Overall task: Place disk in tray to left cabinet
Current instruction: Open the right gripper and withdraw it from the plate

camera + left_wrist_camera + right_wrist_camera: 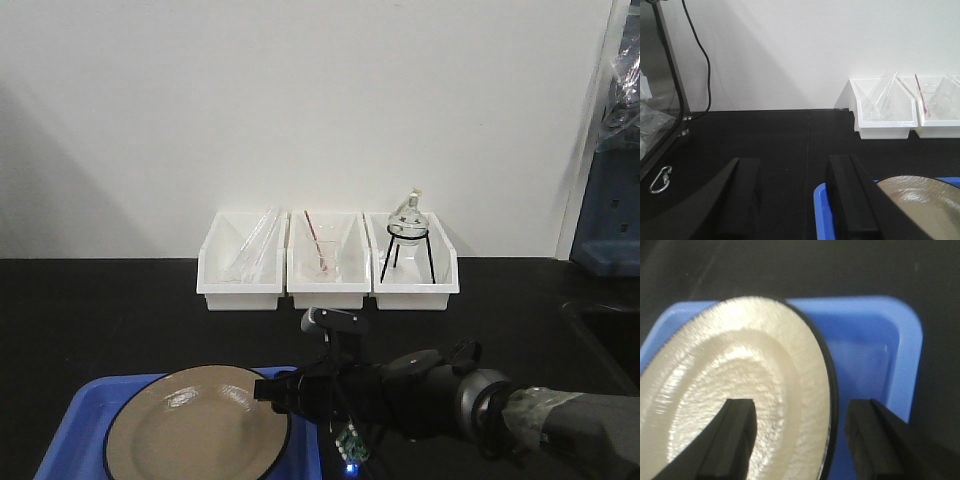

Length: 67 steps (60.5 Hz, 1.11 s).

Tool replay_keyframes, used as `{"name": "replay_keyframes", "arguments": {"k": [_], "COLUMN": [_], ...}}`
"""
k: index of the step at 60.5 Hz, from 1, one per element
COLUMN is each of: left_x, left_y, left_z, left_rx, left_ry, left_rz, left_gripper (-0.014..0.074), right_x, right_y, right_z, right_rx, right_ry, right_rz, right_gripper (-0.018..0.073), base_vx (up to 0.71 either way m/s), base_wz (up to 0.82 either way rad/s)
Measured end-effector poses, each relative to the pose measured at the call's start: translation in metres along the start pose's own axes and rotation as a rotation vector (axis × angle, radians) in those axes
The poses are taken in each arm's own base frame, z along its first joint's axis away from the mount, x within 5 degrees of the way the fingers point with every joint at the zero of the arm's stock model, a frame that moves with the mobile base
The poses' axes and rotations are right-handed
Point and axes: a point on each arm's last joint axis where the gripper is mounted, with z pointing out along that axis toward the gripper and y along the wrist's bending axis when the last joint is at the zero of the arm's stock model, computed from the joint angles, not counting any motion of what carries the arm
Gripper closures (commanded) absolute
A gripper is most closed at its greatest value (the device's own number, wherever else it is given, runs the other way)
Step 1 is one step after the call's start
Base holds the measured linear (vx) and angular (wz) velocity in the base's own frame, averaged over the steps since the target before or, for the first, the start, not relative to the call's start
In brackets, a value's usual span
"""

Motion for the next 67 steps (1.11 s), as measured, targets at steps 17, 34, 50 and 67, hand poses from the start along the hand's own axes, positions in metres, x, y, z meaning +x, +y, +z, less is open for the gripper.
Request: {"name": "replay_keyframes", "arguments": {"k": [17,34,50,67], "left_x": [0.0,0.002,0.02,-0.01], "left_y": [0.0,0.0,-0.004,-0.005], "left_z": [0.0,0.002,0.039,0.114], "left_rx": [0.0,0.002,0.025,0.059], "left_ry": [0.0,0.023,0.33,0.614], "left_rz": [0.0,0.0,-0.189,-0.174], "left_gripper": [0.016,0.0157,0.0105,0.008], "right_x": [-0.047,-0.045,-0.039,-0.04], "right_y": [0.01,-0.044,-0.048,-0.044], "right_z": [-0.06,-0.091,-0.094,-0.093], "right_rx": [-0.033,0.17,0.206,0.165], "right_ry": [-0.078,0.182,0.244,0.234], "right_rz": [-0.071,-0.062,0.044,0.041], "right_gripper": [0.0096,0.0096,0.0096,0.0096], "base_vx": [0.0,0.0,0.0,0.0], "base_wz": [0.0,0.0,0.0,0.0]}}
